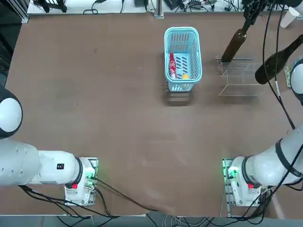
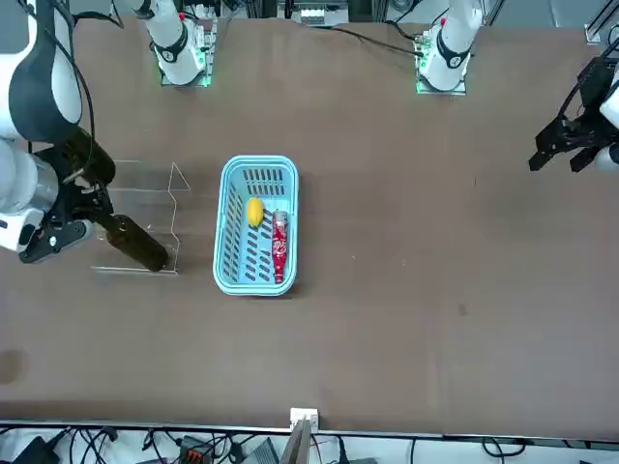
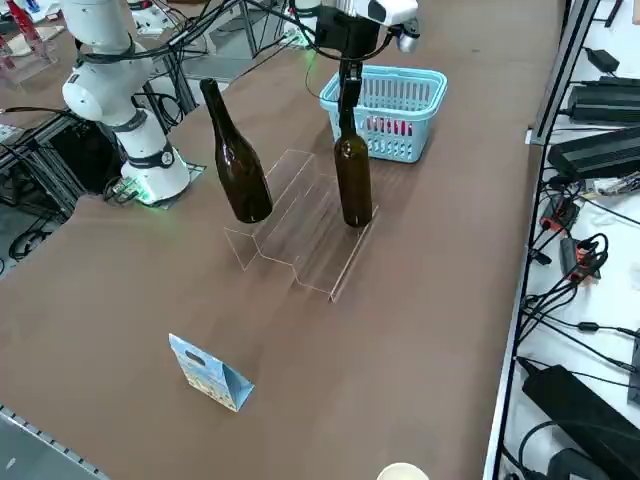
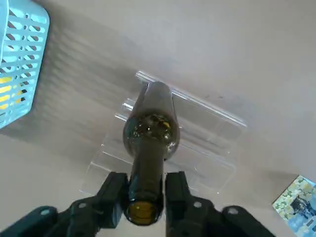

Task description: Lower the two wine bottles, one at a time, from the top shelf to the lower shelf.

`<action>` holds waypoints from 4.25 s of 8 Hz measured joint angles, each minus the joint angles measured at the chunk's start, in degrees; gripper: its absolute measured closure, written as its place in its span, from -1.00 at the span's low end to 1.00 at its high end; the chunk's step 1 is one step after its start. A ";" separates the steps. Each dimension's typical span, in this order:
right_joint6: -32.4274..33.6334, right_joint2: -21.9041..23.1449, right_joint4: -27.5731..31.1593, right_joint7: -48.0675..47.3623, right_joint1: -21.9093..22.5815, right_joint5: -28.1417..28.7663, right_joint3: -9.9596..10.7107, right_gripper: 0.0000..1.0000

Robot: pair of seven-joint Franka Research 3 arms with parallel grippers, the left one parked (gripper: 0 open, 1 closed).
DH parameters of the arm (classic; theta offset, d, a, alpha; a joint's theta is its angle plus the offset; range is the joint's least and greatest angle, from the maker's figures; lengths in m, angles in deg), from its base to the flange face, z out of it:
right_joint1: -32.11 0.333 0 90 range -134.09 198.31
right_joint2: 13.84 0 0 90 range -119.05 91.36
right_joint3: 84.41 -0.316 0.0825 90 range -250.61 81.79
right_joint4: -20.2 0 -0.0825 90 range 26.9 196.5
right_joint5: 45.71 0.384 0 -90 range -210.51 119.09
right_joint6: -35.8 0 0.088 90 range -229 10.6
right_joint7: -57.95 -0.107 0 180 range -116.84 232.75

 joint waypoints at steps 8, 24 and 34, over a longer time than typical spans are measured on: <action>0.71 6.80 -2.12 0.40 -0.05 -0.63 0.26 -1.00; 6.62 29.81 23.48 6.35 -4.99 -5.94 7.75 -0.89; 4.51 30.24 24.90 6.35 -5.33 -7.94 7.53 -0.32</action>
